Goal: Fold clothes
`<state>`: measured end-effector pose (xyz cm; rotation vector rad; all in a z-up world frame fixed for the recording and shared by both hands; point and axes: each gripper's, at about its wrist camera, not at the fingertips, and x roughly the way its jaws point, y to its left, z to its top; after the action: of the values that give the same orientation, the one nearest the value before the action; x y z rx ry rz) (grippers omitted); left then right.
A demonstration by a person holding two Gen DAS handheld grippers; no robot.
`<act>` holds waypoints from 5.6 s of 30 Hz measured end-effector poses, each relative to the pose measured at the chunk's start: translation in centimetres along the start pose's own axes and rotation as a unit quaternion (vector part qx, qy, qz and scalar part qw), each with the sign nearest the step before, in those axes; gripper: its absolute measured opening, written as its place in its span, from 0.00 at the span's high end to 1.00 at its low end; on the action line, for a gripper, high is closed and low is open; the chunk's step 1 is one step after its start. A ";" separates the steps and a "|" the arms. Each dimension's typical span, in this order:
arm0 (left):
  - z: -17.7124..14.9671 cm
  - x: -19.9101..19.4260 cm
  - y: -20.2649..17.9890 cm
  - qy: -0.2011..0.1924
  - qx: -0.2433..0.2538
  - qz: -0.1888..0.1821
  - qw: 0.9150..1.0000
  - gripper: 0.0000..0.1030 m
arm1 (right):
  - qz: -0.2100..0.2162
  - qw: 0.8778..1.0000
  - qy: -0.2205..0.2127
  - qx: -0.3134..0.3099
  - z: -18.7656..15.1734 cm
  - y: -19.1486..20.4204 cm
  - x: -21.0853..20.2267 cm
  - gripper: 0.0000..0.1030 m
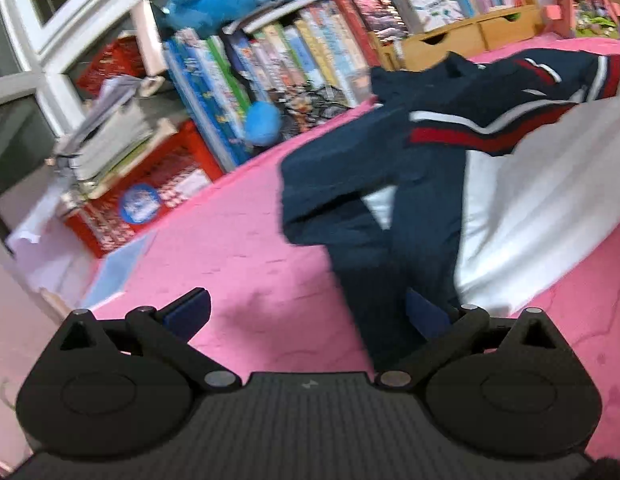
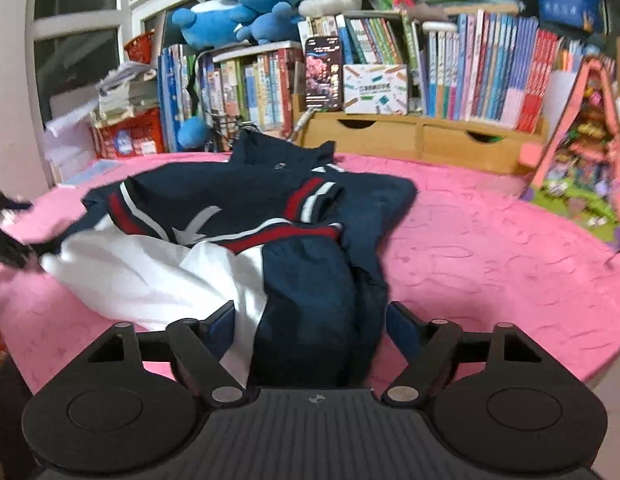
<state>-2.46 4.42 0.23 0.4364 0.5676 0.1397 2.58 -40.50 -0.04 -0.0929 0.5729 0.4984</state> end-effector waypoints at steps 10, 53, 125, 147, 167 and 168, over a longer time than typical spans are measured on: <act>4.1 0.0 -3.1 -0.073 0.004 -0.127 0.989 0.01 | 0.108 0.991 -0.075 -0.027 5.3 6.7 2.5 0.11; 3.4 7.7 -2.0 0.009 -0.093 -0.156 0.983 0.00 | -0.055 0.993 0.022 -0.099 7.8 12.6 8.9 0.65; 7.2 12.7 -1.8 0.063 -0.119 -0.243 0.961 0.00 | -0.057 0.997 0.045 0.033 2.7 1.2 11.7 0.11; 8.3 13.9 -1.6 0.061 -0.082 -0.330 0.939 0.00 | -0.008 0.998 0.065 -0.026 4.3 1.1 12.0 0.08; 8.6 4.8 -1.1 -0.093 -0.076 -0.201 0.972 0.76 | -0.030 0.995 -0.090 -0.014 6.2 4.2 4.0 0.85; 8.9 4.3 -0.5 -0.104 -0.079 -0.194 0.972 0.76 | -0.028 0.994 -0.103 -0.014 6.8 4.5 3.5 0.85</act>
<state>6.02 1.80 4.62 0.1751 0.4228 -0.2334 6.38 -33.55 3.99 -0.0840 0.3612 0.4555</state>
